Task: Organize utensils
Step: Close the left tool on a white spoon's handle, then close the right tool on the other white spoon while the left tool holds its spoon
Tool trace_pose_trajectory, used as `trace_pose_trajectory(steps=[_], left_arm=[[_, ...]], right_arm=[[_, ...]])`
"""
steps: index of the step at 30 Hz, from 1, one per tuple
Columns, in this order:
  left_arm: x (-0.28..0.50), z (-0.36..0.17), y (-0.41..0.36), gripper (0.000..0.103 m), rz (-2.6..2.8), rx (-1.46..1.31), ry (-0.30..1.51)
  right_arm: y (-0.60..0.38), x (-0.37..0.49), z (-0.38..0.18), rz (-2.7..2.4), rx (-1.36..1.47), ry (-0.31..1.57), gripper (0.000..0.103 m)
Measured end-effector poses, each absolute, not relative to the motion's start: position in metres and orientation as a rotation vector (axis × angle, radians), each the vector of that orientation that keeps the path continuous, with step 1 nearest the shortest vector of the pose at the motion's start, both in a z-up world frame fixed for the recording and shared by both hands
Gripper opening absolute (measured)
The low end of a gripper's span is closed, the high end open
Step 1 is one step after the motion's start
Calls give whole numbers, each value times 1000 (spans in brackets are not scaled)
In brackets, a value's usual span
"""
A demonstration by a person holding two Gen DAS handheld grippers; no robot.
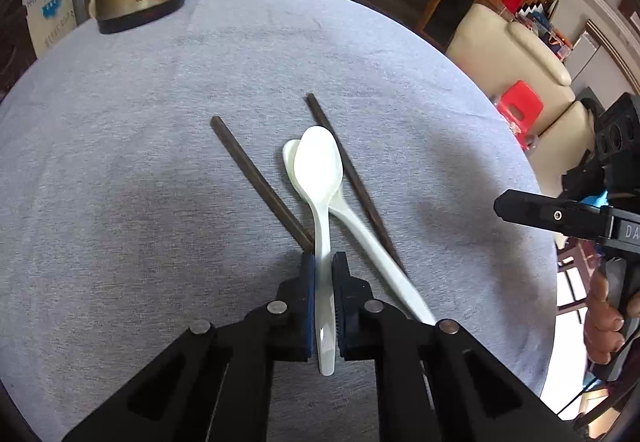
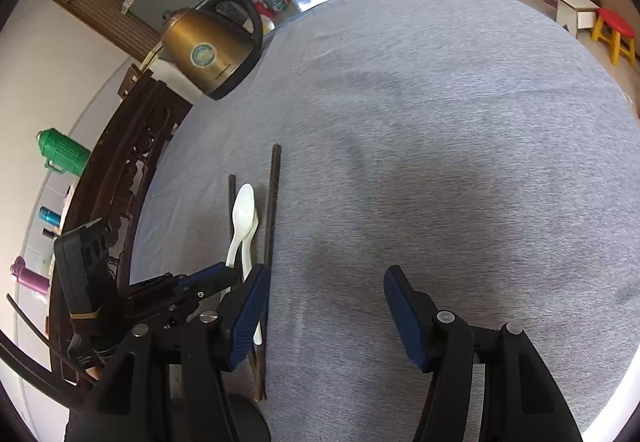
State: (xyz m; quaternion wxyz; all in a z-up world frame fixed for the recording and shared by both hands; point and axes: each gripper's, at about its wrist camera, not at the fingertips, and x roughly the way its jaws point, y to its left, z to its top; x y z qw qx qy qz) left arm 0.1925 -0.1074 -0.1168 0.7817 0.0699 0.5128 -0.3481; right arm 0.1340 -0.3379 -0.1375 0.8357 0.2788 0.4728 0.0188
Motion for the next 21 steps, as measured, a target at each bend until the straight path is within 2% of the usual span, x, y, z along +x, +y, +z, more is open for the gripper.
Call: trace_pose_trajectory(steps=[8,14,17,19,21], left_arm=[[187,-104,-58,9,-696,38,1070],[185,-110,-36,10,-646,47,1158],[190,-103,-27,20,-619,44,1154],[200,-98,-28,38,-607,28,1132],[211,-95,-36,44,-592,41,1109]], right_arm=[[-308,157,-130,109,523,1008,64],[-276,197,-131,228,430,1019,64],[-266,219,-135,247,359,1019,64],[-263,232,-138,270,355,1038,64],[-262,240,-141,280,350,1057,64]])
